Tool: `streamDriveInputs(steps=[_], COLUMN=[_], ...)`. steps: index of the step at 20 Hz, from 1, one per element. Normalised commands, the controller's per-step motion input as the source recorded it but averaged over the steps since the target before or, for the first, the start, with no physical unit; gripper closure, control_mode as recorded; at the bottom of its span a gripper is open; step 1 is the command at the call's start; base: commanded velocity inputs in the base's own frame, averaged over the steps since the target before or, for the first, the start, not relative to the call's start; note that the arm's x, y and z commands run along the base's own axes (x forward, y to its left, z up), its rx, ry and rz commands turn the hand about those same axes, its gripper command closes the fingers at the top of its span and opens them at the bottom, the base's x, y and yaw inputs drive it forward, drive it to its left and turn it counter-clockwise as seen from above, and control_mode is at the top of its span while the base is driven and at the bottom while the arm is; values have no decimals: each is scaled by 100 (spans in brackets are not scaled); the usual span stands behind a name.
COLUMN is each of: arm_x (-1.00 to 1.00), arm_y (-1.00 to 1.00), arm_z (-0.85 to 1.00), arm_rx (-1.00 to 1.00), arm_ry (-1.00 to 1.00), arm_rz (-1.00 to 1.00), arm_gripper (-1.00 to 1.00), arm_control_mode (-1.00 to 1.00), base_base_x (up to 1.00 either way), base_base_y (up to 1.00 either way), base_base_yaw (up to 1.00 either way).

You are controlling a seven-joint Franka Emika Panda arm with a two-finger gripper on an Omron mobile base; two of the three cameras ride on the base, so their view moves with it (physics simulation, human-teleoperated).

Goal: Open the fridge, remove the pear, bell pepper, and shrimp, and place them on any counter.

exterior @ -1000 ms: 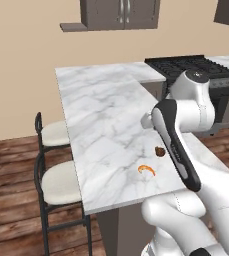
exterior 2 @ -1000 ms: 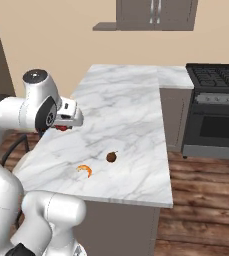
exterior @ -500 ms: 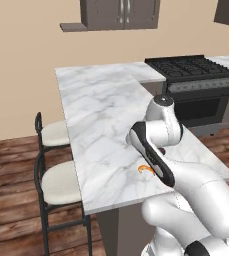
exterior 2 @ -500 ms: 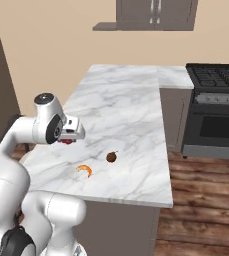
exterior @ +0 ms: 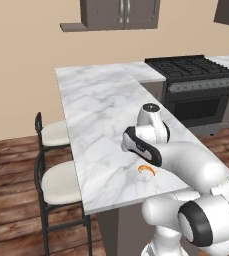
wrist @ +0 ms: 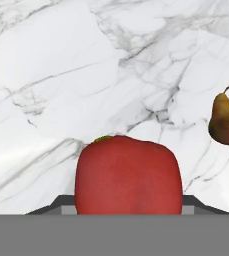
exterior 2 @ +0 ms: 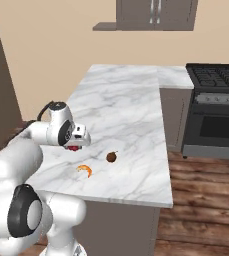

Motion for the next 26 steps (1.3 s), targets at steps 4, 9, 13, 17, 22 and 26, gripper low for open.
streamDriveInputs(steps=[4,9,13,17,22,26], arm_x=[53,36,14,1,0,0], arm_y=[0,0,-1,0,0,0], arm_z=[-57,-48,-47,-53,-50,-49], arm_rx=[0,0,1,0,0,0], arm_ry=[8,5,0,0,0,0], arm_rz=[3,10,13,10,9,8], arm_gripper=[100,100,100,100,100,100], arm_control_mode=[-100,-100,-100,-100,-100,-100], base_base_x=[0,0,0,0,0,0], base_base_y=[0,0,0,0,0,0], base_base_yaw=[0,0,0,0,0,0])
